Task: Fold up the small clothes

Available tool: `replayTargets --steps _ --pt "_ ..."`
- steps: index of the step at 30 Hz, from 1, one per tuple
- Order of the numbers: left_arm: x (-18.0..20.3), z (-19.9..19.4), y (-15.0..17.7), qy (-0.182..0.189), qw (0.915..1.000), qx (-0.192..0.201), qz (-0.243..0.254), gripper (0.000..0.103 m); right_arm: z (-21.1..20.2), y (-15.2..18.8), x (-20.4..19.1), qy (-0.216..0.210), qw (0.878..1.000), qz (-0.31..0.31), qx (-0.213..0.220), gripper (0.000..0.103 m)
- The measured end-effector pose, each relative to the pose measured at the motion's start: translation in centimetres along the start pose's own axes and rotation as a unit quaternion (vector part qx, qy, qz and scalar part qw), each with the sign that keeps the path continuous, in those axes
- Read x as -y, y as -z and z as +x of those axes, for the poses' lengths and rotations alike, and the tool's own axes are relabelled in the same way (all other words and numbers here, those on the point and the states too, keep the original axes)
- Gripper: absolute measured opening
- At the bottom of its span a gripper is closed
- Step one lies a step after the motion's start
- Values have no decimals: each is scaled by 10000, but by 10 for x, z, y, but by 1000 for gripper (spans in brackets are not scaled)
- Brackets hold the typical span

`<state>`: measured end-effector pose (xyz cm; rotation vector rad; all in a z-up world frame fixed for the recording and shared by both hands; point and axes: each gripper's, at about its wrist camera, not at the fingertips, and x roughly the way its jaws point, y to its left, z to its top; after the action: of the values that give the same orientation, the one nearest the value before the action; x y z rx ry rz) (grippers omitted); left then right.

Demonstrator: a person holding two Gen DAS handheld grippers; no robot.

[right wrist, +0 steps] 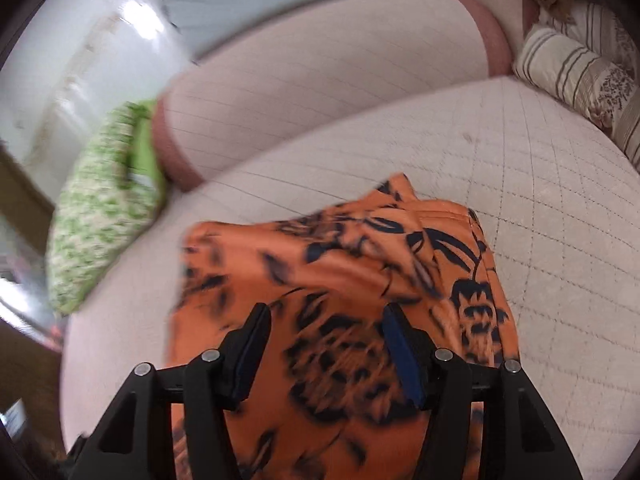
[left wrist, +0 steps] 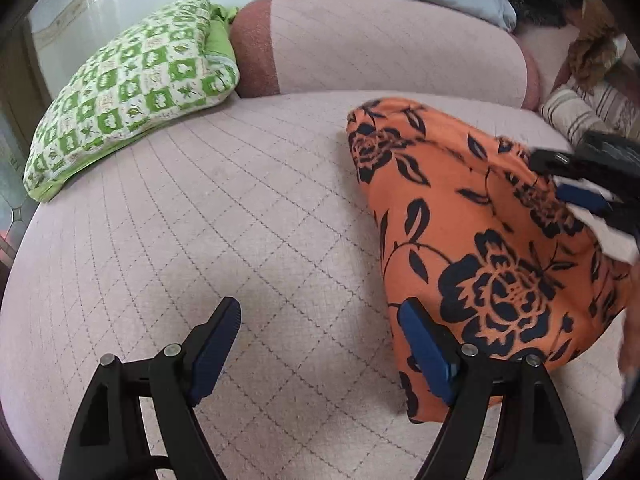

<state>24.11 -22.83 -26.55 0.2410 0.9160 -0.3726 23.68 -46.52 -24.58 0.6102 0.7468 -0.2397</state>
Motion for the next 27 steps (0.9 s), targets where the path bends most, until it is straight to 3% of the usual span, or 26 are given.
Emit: replayTargets --steps 5,15,20,27 --pt "5 -37 6 -188 9982 552 160 83 -58 29 1 -340 9990 -4 300 65" --pt "-2 -83 17 -559 9916 1166 58 86 -142 101 -13 43 9947 -653 797 65" --pt "1 -98 24 -484 9910 1245 -17 86 -147 123 -19 256 9909 -1022 834 65" --pt "8 -114 32 -436 9893 1395 18 86 -140 128 -12 366 9890 -1089 929 65"
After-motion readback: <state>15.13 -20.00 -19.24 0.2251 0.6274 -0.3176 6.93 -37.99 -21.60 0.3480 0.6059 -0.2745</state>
